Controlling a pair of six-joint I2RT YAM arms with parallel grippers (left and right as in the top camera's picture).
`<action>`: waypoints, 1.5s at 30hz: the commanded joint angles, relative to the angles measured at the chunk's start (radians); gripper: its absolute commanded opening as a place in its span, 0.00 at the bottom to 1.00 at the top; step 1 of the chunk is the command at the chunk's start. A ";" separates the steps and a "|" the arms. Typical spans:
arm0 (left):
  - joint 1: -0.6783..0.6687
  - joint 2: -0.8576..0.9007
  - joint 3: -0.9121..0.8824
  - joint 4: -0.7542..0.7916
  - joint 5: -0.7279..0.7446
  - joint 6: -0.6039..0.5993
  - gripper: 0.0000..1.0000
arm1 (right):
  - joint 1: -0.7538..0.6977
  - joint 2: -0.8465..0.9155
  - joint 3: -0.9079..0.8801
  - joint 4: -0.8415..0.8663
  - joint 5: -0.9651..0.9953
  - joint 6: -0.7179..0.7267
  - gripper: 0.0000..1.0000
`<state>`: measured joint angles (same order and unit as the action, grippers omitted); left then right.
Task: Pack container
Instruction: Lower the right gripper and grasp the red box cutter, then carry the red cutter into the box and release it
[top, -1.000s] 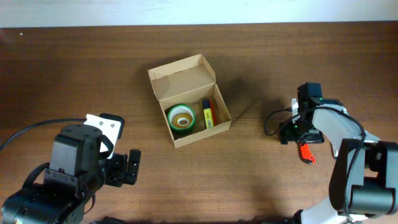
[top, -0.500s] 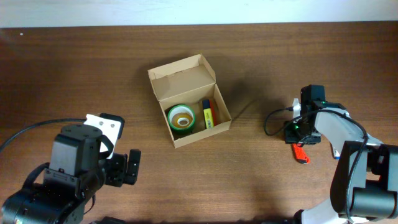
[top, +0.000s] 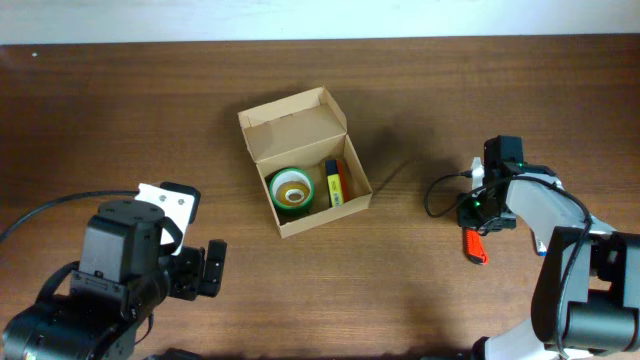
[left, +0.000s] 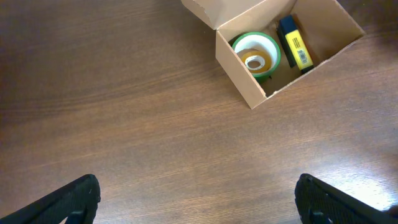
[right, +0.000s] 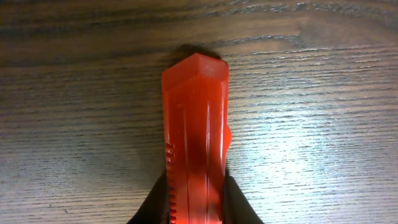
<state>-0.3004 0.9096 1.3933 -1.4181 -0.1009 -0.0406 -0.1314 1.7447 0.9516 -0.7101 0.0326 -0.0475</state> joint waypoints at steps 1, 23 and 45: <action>0.002 -0.002 0.003 0.000 0.010 0.019 1.00 | -0.016 0.042 -0.037 0.004 0.050 0.007 0.07; 0.002 -0.002 0.003 0.000 0.011 0.019 1.00 | 0.396 0.018 0.812 -0.404 -0.172 0.137 0.04; 0.002 -0.001 0.003 0.000 0.011 0.019 1.00 | 0.738 0.328 0.832 -0.229 0.016 0.180 0.04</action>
<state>-0.3004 0.9096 1.3933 -1.4178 -0.1009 -0.0406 0.6147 2.0583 1.7725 -0.9409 0.0227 0.1211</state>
